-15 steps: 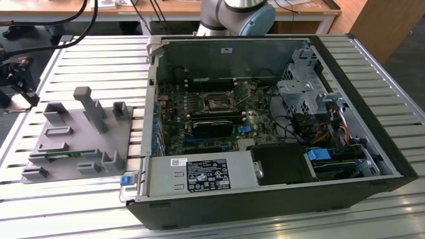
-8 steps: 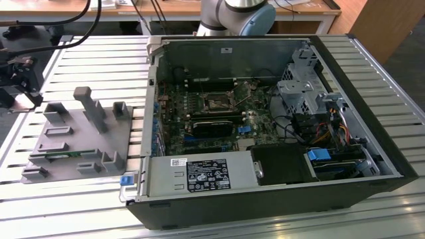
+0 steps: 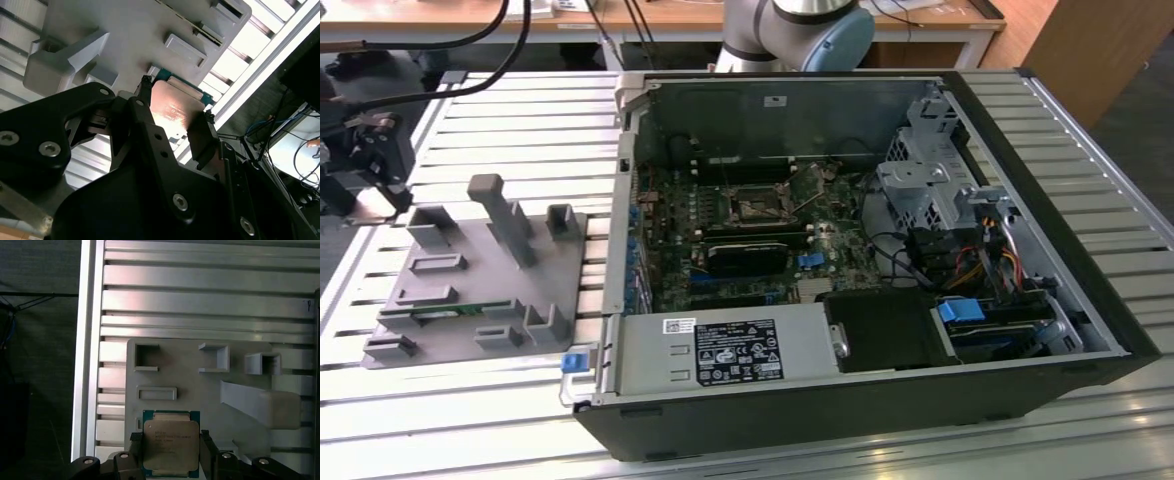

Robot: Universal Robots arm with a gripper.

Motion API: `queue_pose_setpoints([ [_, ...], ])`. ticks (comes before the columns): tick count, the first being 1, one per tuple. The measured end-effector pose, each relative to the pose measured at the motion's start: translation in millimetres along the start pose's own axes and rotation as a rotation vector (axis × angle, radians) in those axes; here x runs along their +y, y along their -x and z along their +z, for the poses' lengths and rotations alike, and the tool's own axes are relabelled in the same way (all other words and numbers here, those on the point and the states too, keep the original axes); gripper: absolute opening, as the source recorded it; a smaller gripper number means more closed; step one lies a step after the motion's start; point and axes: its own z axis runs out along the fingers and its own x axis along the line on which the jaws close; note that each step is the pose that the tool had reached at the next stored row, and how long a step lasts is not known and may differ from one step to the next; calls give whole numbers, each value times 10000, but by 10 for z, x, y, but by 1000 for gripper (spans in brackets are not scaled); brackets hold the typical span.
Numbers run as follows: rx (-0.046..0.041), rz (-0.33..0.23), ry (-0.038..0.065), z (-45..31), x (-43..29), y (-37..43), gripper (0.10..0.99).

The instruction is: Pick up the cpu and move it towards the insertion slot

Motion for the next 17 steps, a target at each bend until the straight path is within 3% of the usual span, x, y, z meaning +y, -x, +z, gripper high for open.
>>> queue_pose_setpoints([
  [11,-3,-1,1,-212,8,1,537],
  [17,-3,-2,2,-244,8,23,537],
])
